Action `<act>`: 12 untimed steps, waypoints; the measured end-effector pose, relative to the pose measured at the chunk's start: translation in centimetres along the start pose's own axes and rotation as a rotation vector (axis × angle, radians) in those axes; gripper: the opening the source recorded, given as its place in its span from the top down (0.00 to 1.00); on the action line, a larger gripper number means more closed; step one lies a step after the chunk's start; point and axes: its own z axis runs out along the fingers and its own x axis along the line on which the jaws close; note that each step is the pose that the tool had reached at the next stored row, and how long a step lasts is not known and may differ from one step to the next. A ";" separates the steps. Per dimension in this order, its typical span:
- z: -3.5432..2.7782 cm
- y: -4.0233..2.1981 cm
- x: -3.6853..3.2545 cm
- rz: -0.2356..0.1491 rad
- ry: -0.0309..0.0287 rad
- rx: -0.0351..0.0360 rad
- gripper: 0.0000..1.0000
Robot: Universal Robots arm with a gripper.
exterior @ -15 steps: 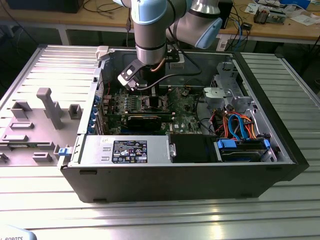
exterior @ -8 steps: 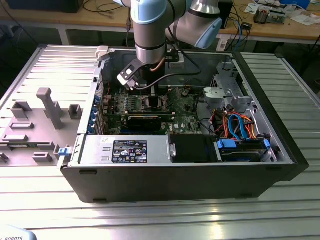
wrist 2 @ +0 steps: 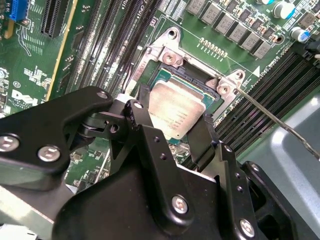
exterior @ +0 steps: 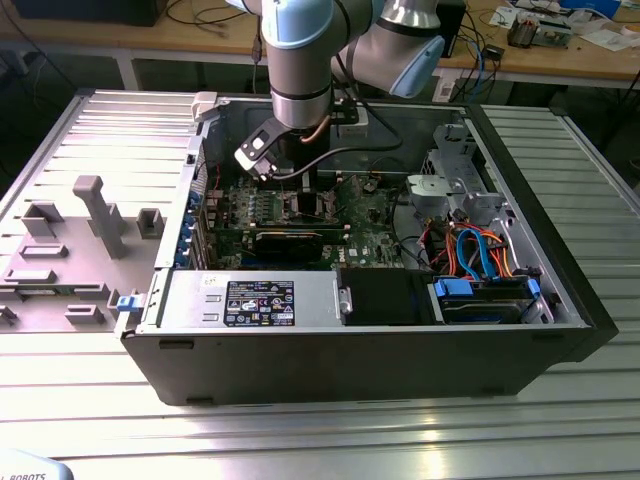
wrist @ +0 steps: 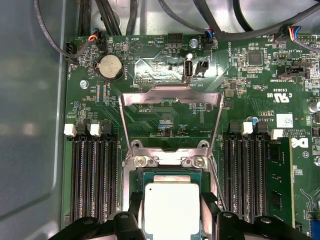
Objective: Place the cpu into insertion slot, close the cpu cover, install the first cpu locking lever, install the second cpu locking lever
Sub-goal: 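Place the cpu into insertion slot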
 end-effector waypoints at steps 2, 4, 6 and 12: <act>0.01 0.00 0.00 0.000 0.0001 0.0000 0.45; 0.01 0.00 0.01 0.000 0.0001 -0.0001 0.38; 0.03 0.00 0.04 0.000 0.0002 -0.0002 0.38; 0.37 -0.04 0.18 0.001 0.0096 0.0001 0.38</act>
